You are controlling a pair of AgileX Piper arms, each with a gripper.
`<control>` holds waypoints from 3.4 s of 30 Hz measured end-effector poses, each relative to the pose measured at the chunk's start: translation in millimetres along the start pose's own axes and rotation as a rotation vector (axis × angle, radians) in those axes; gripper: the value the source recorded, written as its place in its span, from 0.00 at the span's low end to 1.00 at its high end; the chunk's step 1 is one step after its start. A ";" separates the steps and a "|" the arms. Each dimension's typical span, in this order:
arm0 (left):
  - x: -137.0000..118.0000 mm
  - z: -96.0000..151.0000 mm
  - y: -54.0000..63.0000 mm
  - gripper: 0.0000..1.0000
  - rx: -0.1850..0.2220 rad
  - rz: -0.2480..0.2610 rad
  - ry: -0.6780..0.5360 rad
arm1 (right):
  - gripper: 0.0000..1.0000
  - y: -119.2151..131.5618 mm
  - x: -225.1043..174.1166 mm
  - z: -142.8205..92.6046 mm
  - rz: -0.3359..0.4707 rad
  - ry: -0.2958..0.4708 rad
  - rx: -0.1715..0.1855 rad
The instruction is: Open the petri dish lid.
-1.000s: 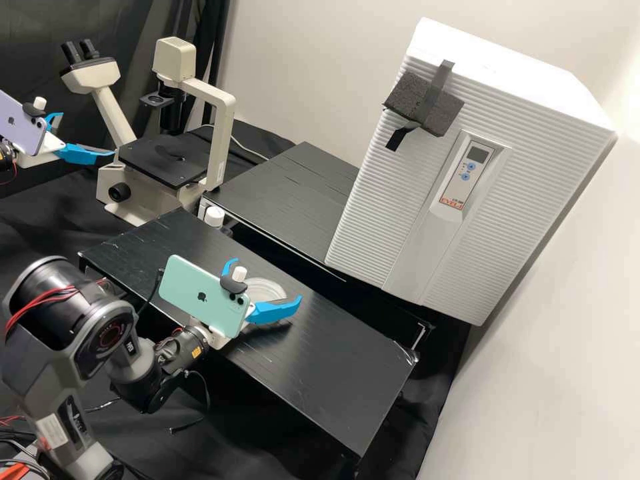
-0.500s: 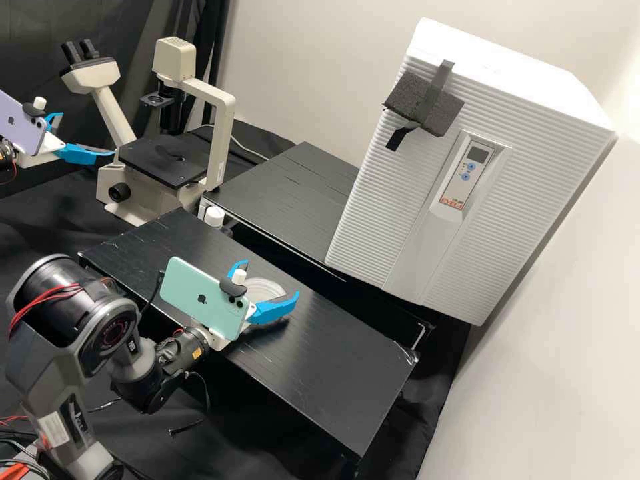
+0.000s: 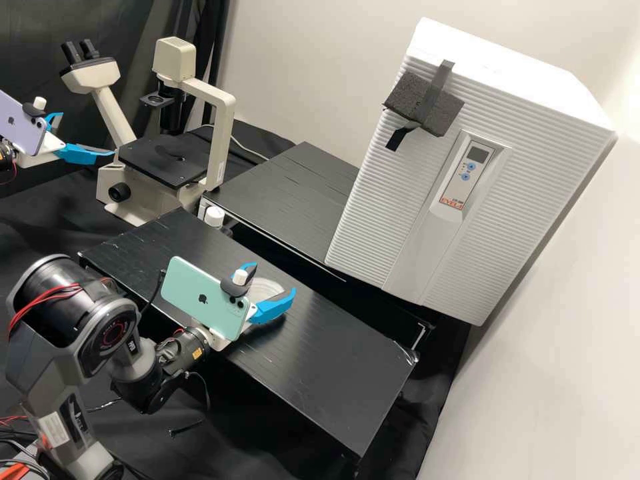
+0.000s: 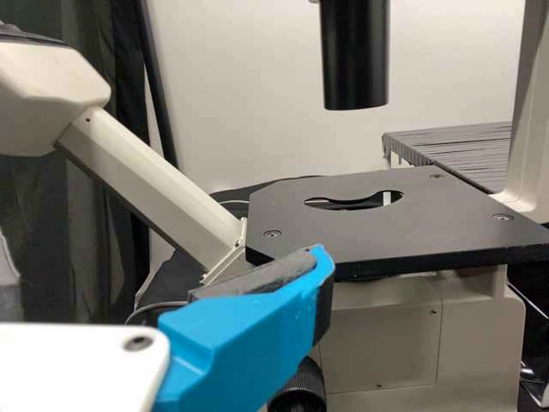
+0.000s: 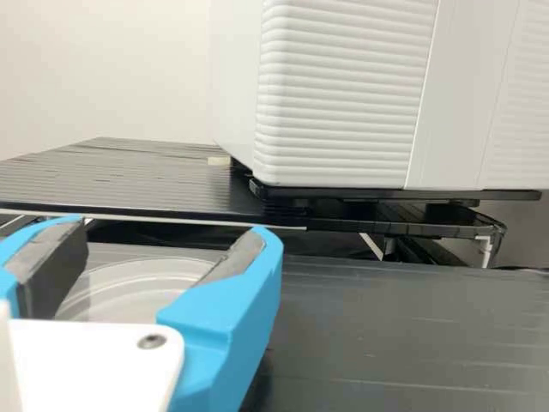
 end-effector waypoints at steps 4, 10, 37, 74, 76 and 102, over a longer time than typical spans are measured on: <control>0.0 0.0 0.0 1.00 0.000 0.000 0.000 | 1.00 0.0 0.0 0.0 0.003 -0.003 0.003; 0.0 0.0 0.0 1.00 0.000 0.000 0.000 | 1.00 -0.6 0.4 -1.2 0.004 -0.001 0.007; 0.0 0.0 0.0 1.00 0.000 0.000 0.000 | 1.00 -2.0 0.4 -2.8 -0.007 0.011 0.003; 0.0 0.0 0.0 1.00 0.000 0.000 0.000 | 1.00 -11.1 2.7 -3.0 -0.029 0.013 -0.025; 0.0 0.0 0.0 1.00 0.000 0.000 0.000 | 1.00 -11.1 2.7 -3.0 -0.029 0.013 -0.025; 0.0 0.0 0.0 1.00 0.000 0.000 0.000 | 1.00 12.3 -16.9 -6.2 0.088 0.004 -0.011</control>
